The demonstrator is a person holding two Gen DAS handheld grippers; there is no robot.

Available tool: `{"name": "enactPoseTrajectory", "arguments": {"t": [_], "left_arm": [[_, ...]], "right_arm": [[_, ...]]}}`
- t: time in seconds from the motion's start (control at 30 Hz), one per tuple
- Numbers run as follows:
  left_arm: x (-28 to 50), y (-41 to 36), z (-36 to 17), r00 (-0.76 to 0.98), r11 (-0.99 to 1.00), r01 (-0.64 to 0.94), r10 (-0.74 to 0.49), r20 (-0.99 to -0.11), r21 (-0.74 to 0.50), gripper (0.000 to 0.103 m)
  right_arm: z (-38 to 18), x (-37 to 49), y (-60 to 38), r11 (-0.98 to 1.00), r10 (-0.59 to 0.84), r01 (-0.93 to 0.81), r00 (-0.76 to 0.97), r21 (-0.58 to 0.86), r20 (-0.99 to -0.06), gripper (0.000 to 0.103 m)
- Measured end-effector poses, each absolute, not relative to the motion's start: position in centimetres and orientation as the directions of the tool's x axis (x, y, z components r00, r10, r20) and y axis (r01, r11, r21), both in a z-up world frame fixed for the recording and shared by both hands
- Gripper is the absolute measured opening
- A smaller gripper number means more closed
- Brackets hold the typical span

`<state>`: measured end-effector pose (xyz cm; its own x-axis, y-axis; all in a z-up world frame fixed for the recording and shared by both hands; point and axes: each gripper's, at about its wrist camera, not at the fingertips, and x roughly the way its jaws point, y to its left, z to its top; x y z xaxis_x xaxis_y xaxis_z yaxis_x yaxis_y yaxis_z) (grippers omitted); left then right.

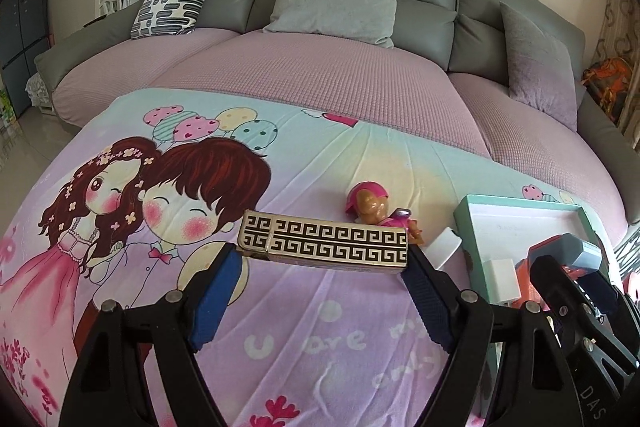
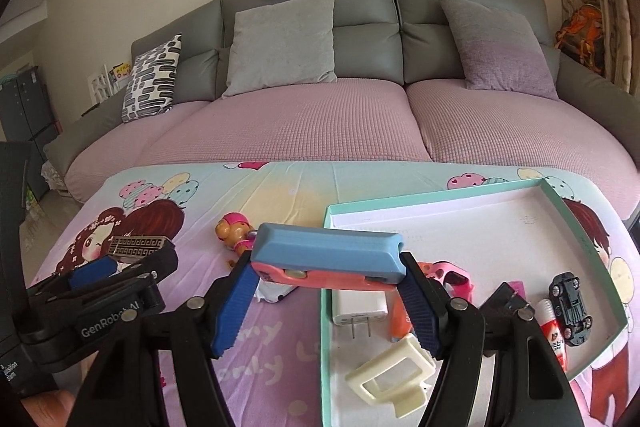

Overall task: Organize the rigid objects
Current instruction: 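Carry the patterned bar and blue-pink case into the tray and open both tools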

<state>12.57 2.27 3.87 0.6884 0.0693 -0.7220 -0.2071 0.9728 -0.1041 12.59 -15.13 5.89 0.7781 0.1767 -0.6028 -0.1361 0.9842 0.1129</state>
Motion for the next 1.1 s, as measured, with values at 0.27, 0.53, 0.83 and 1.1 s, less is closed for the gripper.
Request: {"name": "enactPoseTrajectory", "arguments": {"t": [0.27,0.53,0.83,1.1], "left_arm": [[13.2,-2.6,5.6,0.736,0.992,-0.093,0.007,-0.677,-0.09,0.082],[14.9,-7.4,5.8,0.743,0.996,0.019,-0.075,-0.665,-0.091,0.082],[17.1,-12.5,4.3,0.722,0.987,0.125,-0.158,-0.674,-0.098,0.082],[18.5,-14.1,2.5,0.713,0.986,0.139,-0.164,-0.682,-0.092,0.082]], "right_arm": [[6.3,12.8,-19.8,0.987,0.135,-0.055,0.796,0.152,-0.59,0.072],[6.0,13.0,-27.0,0.976,0.004,0.125,0.803,0.176,-0.595,0.072],[4.3,13.7,-31.4,0.952,-0.107,0.263,0.761,0.154,-0.64,0.072],[3.9,14.0,-31.1,0.958,-0.122,0.258,0.755,0.122,-0.645,0.072]]}}
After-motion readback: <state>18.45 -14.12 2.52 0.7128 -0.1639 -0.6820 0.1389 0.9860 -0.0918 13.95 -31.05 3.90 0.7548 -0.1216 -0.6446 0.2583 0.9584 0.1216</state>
